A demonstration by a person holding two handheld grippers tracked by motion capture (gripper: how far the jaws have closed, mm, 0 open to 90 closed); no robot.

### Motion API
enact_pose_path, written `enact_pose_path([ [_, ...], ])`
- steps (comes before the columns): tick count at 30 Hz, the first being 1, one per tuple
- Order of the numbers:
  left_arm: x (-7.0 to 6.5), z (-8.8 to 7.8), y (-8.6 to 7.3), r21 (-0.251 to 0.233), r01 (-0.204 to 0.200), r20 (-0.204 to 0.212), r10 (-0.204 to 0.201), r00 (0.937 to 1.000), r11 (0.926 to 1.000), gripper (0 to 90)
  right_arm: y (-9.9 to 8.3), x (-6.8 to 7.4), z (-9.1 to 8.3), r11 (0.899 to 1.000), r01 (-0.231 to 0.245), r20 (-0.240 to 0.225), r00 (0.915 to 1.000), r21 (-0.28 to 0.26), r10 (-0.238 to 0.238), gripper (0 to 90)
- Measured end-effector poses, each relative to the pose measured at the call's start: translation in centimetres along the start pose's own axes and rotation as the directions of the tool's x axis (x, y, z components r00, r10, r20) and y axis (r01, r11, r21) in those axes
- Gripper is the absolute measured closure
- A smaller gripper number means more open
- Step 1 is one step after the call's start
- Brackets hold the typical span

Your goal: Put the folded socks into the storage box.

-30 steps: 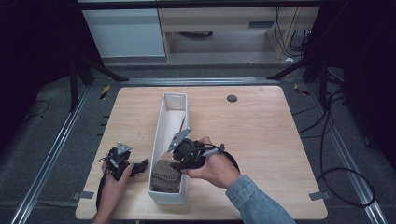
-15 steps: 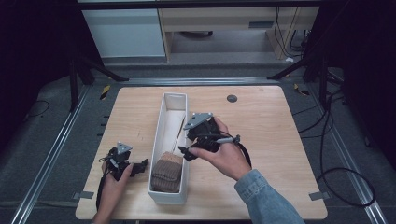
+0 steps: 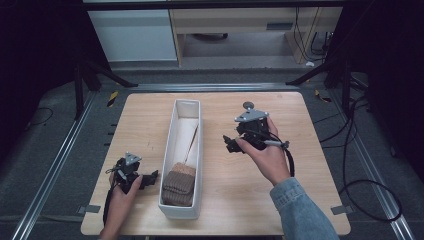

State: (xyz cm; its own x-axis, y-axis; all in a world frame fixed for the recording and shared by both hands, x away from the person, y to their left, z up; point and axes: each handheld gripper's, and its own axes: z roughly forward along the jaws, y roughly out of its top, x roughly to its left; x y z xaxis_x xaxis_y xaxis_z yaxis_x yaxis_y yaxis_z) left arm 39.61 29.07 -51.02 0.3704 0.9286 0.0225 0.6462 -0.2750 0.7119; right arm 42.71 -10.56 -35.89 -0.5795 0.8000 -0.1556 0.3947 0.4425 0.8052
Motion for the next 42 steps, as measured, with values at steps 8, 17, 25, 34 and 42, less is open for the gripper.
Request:
enact_pose_path([
  [8,0.0,0.0,0.0,0.0,0.0,0.0,0.0,1.0,1.0,0.0,-3.5,-1.8,-0.1,0.999,-0.042,0.041,0.9983,0.028,0.041,8.8],
  [17,0.0,0.0,0.0,0.0,0.0,0.0,0.0,1.0,1.0,0.0,-7.2,-2.8,1.0,0.992,-0.096,0.055,0.9943,0.084,0.091,13.3],
  [25,0.0,0.0,0.0,0.0,0.0,0.0,0.0,1.0,1.0,0.0,-10.0,-2.4,2.7,0.981,-0.131,0.034,0.9912,0.14,0.128,14.0],
  [34,0.0,0.0,0.0,0.0,0.0,0.0,0.0,1.0,1.0,0.0,-12.2,-2.0,4.3,0.971,-0.161,0.007,0.9867,0.179,0.162,13.7],
  [42,0.0,0.0,0.0,0.0,0.0,0.0,0.0,1.0,1.0,0.0,-13.1,-3.4,5.0,0.961,-0.222,0.04,0.975,0.167,0.219,10.9],
])
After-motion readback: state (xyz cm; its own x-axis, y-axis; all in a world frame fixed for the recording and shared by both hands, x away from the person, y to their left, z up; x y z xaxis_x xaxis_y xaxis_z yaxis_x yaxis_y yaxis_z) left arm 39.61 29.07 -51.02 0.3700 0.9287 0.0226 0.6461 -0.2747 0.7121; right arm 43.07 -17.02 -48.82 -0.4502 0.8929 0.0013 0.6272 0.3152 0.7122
